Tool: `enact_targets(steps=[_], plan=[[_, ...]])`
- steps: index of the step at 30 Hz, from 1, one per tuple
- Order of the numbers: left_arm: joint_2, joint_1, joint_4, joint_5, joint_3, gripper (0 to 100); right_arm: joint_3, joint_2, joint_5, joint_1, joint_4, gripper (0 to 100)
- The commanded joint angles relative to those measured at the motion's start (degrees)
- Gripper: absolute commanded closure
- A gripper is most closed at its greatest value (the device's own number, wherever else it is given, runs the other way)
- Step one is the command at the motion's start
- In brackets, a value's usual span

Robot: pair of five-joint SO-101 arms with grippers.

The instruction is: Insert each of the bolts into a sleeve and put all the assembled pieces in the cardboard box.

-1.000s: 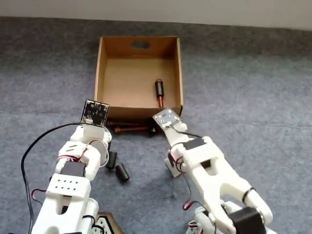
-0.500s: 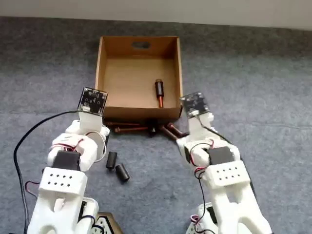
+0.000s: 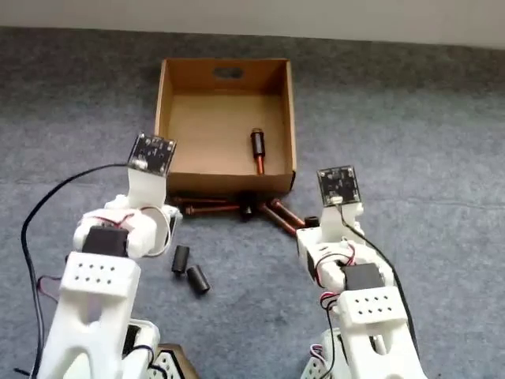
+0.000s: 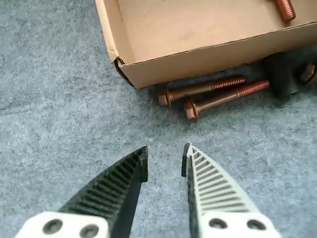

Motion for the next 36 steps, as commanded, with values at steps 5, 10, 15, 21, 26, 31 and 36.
enact_targets(steps=[5, 10, 15, 21, 26, 31, 36], plan=[[22.29, 3.65, 0.35, 0.53, -15.08, 86, -0.22, -1.19, -0.44, 0.57, -1.27, 99.3], [31.96, 6.55, -0.09, 1.49, -20.88, 86, -0.13, -1.10, -0.26, 0.57, -1.27, 99.3], [41.71, 6.64, 0.26, 4.84, -28.09, 86, 0.57, -1.27, -0.26, 0.57, -1.36, 99.3], [48.31, 6.55, 0.00, 4.92, -30.02, 86, 1.01, -1.36, -0.18, 0.57, -1.36, 99.3], [48.31, 6.64, 1.23, 4.92, -29.85, 86, 1.01, -1.36, -0.18, 0.57, -1.36, 99.3], [48.84, 6.55, 2.37, 4.92, -29.76, 86, 1.01, -1.36, -0.18, 0.57, -1.36, 99.3], [48.92, 6.64, 2.64, 4.92, -29.76, 86, 1.01, -1.36, -0.18, 0.57, -1.36, 99.3]])
